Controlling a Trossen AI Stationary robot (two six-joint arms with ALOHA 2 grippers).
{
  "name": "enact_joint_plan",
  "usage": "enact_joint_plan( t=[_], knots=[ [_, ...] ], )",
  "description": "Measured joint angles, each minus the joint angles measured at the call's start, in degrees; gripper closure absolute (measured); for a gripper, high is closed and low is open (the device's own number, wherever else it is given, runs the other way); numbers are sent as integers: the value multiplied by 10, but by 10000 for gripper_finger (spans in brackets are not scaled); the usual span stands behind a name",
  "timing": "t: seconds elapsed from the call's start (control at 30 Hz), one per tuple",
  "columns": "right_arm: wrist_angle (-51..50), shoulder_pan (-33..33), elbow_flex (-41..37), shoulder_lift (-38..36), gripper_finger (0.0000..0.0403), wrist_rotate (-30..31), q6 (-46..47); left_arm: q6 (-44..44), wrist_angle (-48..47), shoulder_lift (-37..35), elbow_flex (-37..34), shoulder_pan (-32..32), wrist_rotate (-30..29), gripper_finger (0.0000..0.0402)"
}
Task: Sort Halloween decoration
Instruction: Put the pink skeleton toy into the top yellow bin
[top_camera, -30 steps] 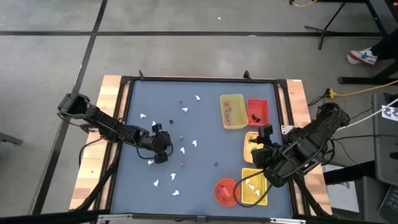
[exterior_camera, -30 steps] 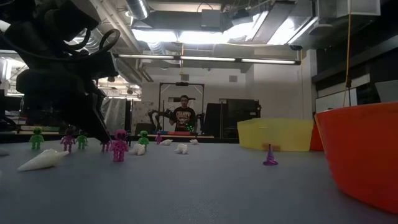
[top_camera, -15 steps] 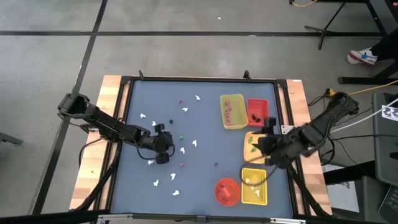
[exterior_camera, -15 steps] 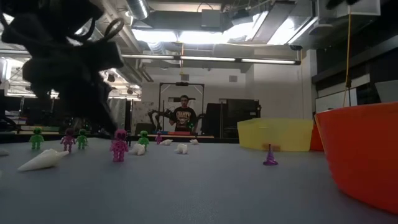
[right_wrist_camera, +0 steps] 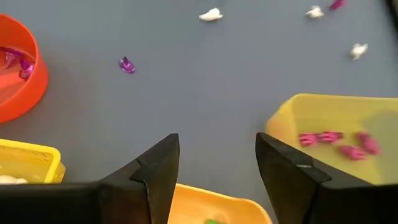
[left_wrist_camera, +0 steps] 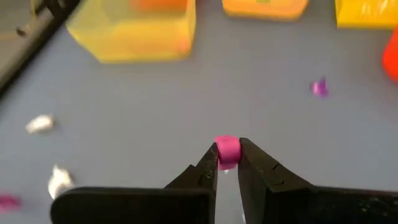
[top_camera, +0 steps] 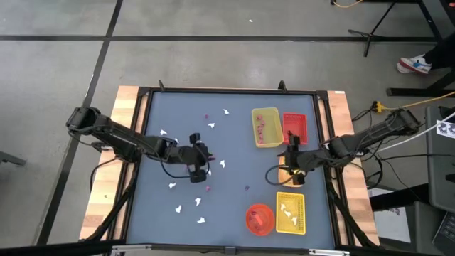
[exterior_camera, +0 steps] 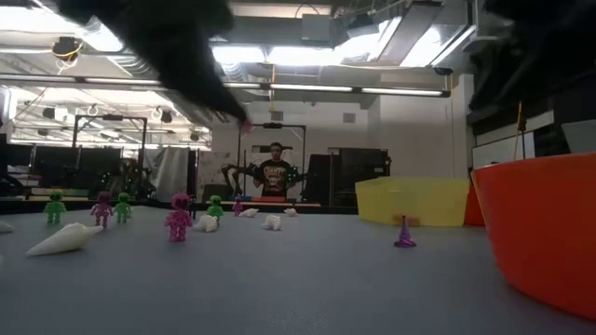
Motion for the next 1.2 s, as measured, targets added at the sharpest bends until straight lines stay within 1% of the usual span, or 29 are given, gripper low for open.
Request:
enact_joint_plan(
  t=[0.13,0.27,0.4,0.57,0.7,0.87,1.0,1.1,1.2],
  knots=[
    [77,-26,-51,1,191,-47,-14,39,16,0,39,20,-4,379],
    [146,-42,-84,1,191,-76,-18,86,78,0,60,41,-6,379],
    [204,-41,-103,1,191,-77,-20,122,171,0,60,66,-6,379],
    [245,-41,-109,1,191,-86,-29,127,268,13,61,99,-3,379],
    [275,-41,-109,1,191,-86,-44,126,362,58,61,121,18,379],
    [300,-41,-109,2,191,-86,-60,126,496,143,61,142,35,379],
    [301,-41,-109,2,191,-86,-61,122,591,213,61,154,43,379],
    [301,-41,-109,2,191,-86,-61,100,640,259,62,161,44,378],
    [301,-41,-109,2,191,-86,-61,76,646,297,78,167,44,378]
  ],
)
